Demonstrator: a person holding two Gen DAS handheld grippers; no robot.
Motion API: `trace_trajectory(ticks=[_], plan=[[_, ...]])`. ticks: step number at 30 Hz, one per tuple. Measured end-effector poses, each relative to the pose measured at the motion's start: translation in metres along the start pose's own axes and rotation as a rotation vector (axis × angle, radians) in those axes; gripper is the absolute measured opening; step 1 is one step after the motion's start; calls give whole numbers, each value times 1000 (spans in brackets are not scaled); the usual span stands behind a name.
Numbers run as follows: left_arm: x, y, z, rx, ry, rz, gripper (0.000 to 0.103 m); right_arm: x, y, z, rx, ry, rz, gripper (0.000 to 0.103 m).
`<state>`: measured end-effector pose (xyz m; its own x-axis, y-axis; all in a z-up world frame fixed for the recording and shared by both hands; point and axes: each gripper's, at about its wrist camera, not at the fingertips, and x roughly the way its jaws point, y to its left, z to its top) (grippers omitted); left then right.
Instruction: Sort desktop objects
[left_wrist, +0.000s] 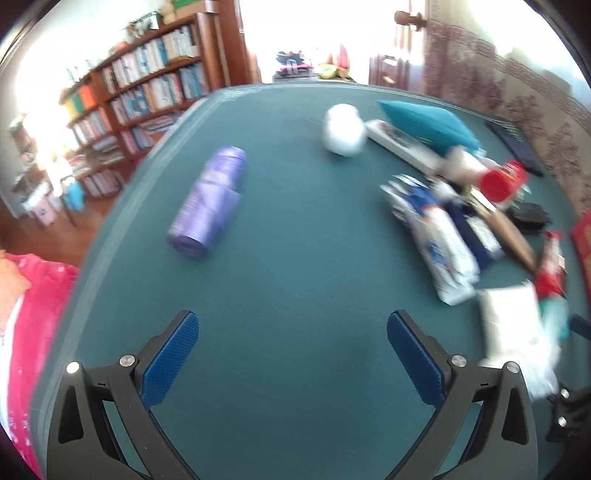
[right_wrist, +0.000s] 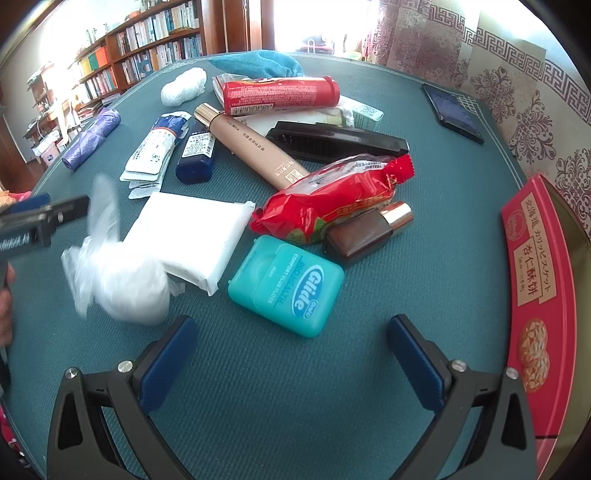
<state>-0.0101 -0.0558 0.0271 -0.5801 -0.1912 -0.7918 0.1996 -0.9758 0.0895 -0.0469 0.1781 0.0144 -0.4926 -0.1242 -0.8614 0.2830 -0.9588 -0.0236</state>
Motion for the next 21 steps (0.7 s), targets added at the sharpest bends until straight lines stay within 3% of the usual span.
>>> trace_trajectory(ticks=[4, 9, 21], plan=[[11, 17, 19, -15, -11, 66, 103, 0, 0, -2, 0, -3, 0, 103], [17, 33, 36, -6, -30, 94, 103, 0, 0, -3, 0, -4, 0, 103], [64, 76, 70, -93, 9, 0, 103, 0, 0, -4, 0, -6, 1, 103]])
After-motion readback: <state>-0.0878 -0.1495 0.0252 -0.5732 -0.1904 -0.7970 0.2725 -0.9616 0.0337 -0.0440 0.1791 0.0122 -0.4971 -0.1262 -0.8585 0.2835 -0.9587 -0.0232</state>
